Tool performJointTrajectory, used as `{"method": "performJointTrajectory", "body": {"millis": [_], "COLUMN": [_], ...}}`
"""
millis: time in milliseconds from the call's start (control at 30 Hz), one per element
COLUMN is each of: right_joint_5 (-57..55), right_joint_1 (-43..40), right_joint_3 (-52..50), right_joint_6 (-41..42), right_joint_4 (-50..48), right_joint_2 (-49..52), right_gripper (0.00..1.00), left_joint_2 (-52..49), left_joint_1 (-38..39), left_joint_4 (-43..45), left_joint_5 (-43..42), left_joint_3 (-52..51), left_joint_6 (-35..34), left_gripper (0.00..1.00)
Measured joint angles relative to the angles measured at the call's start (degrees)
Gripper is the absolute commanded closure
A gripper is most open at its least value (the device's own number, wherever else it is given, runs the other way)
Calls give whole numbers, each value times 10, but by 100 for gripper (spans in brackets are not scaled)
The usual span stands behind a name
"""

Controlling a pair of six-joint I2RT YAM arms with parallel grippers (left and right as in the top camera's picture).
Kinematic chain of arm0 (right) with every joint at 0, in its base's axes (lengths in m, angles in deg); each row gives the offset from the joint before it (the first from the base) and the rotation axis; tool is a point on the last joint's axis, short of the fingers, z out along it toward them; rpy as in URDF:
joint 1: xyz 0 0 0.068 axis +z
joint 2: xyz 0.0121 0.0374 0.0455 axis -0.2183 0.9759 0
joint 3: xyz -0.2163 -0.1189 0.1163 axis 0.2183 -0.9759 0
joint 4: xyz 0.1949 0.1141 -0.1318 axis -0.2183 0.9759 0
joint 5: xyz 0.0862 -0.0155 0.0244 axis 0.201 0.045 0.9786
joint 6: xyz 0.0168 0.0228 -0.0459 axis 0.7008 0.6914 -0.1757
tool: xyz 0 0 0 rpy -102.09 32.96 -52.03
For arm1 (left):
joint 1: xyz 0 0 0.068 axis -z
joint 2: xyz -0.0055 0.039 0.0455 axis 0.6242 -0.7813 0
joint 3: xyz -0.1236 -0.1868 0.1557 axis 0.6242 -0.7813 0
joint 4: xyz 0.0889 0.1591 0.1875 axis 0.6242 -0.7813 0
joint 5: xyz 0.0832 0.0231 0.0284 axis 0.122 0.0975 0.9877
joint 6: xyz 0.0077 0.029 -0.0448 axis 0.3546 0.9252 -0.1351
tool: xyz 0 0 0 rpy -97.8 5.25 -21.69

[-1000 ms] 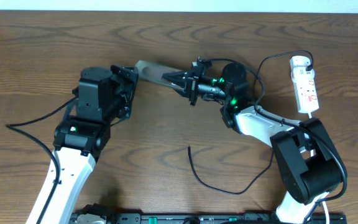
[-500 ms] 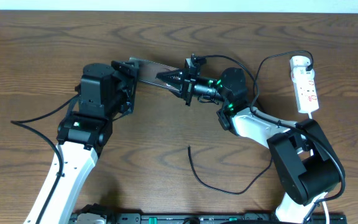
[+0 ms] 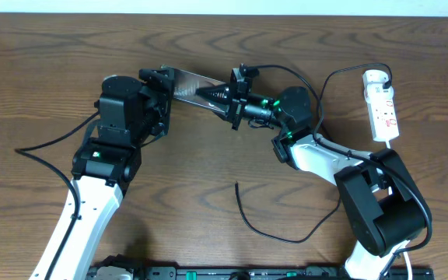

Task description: Plug charger to phone and switch on socket

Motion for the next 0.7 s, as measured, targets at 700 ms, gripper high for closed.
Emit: {"method": "performJointTrajectory", "body": {"millis": [700], "right_joint_5": [15], "right_joint_1": [0], "right_joint_3": [0], "right_joint_6": [0], "right_joint_4": [-4], "right_joint_2": [0], "right_gripper": [98], "left_joint_2": [-7], "left_joint_1": [-33], "left_joint_4": [57], "left_joint_5": [-69], "left_joint_3": [0], "left_joint_6": [52], "left_gripper": [11]}}
